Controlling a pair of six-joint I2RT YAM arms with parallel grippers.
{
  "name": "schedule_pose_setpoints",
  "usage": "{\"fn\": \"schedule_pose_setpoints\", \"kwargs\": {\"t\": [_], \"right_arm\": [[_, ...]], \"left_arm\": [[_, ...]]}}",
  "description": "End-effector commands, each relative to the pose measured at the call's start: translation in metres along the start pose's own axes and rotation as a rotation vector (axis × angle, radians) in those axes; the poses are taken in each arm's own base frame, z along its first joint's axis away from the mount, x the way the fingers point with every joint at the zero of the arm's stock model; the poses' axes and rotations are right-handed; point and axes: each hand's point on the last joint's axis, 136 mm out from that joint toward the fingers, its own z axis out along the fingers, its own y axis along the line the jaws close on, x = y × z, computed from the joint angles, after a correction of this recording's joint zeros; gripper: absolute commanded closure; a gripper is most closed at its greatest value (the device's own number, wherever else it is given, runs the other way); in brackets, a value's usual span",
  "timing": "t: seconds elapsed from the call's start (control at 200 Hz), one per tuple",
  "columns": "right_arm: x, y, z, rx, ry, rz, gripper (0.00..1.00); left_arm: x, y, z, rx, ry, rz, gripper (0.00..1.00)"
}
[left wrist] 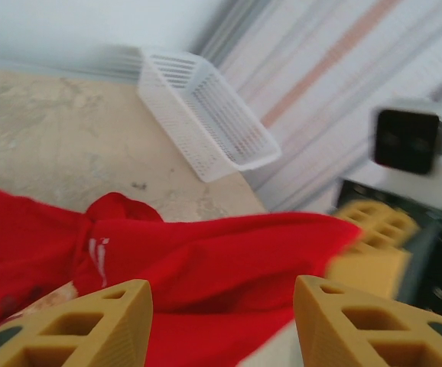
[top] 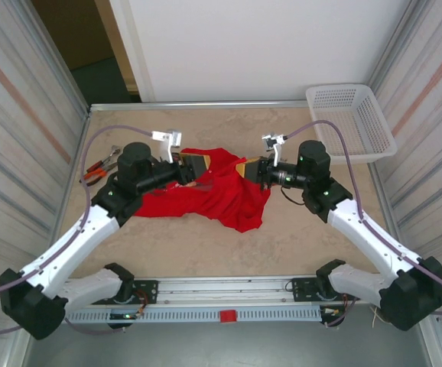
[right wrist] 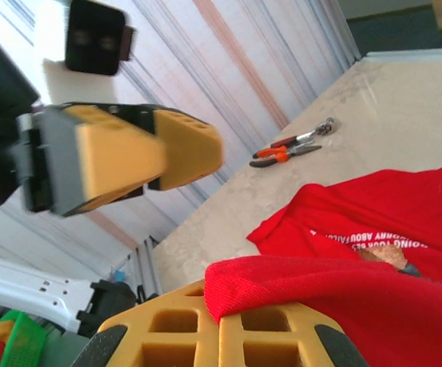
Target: Fold the inside-out t-shirt
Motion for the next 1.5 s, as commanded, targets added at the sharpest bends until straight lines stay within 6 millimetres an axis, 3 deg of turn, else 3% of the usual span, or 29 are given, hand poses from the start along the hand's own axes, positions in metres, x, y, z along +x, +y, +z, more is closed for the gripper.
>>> {"fn": "schedule_pose_setpoints", "kwargs": {"t": [0.0,0.175,0.256,0.301,0.381,0.476,0.541,0.621,0.701,0.767,0.852,0.952,1.027,1.137,1.318,1.493], "right_arm": [[-0.006,0.007,-0.001,-0.040,-0.023,-0.004,1.00],[-0.006,0.005,0.001,-0.038,-0.027,0.010,1.00],[-0.004,0.001,0.002,-0.027,-0.027,0.022,1.00],[-0.003,-0.008,0.001,0.015,-0.037,0.040,1.00],[0.006,-0.035,-0.001,0.145,-0.049,0.091,1.00],[0.028,-0.082,-0.011,0.355,-0.071,0.189,1.00],[0.049,-0.103,-0.017,0.412,-0.082,0.258,1.00],[0.073,-0.117,-0.021,0.439,-0.080,0.307,1.00],[0.094,-0.122,-0.026,0.441,-0.077,0.331,1.00],[0.106,-0.123,-0.033,0.452,-0.078,0.334,1.00],[0.113,-0.118,-0.043,0.448,-0.086,0.315,1.00],[0.120,-0.108,-0.051,0.414,-0.088,0.284,1.00],[0.122,-0.098,-0.056,0.378,-0.098,0.259,1.00],[0.119,-0.084,-0.064,0.347,-0.119,0.237,1.00],[0.113,-0.077,-0.073,0.358,-0.136,0.221,1.00],[0.114,-0.078,-0.072,0.361,-0.123,0.224,1.00]], "left_arm": [[0.026,0.008,0.011,-0.043,0.054,0.131,0.46],[0.053,0.018,0.043,-0.052,0.115,0.138,0.44],[0.066,0.013,0.058,-0.016,0.142,0.174,0.45],[0.076,0.006,0.064,0.022,0.168,0.208,0.60],[0.097,-0.005,0.068,0.056,0.214,0.261,1.00],[0.129,-0.016,0.070,0.103,0.273,0.303,1.00],[0.158,-0.021,0.072,0.139,0.362,0.313,1.00],[0.193,-0.034,0.070,0.228,0.478,0.288,0.96],[0.211,-0.035,0.068,0.266,0.538,0.220,0.88],[0.211,-0.028,0.066,0.241,0.517,0.210,0.76],[0.192,-0.011,0.066,0.171,0.438,0.174,0.56],[0.164,0.020,0.067,0.019,0.340,0.130,0.47],[0.151,0.037,0.070,-0.072,0.327,0.098,0.46],[0.144,0.035,0.083,-0.081,0.360,0.115,0.45],[0.160,0.024,0.102,-0.072,0.419,0.224,0.43],[0.169,0.016,0.104,-0.078,0.376,0.313,0.43]]}}
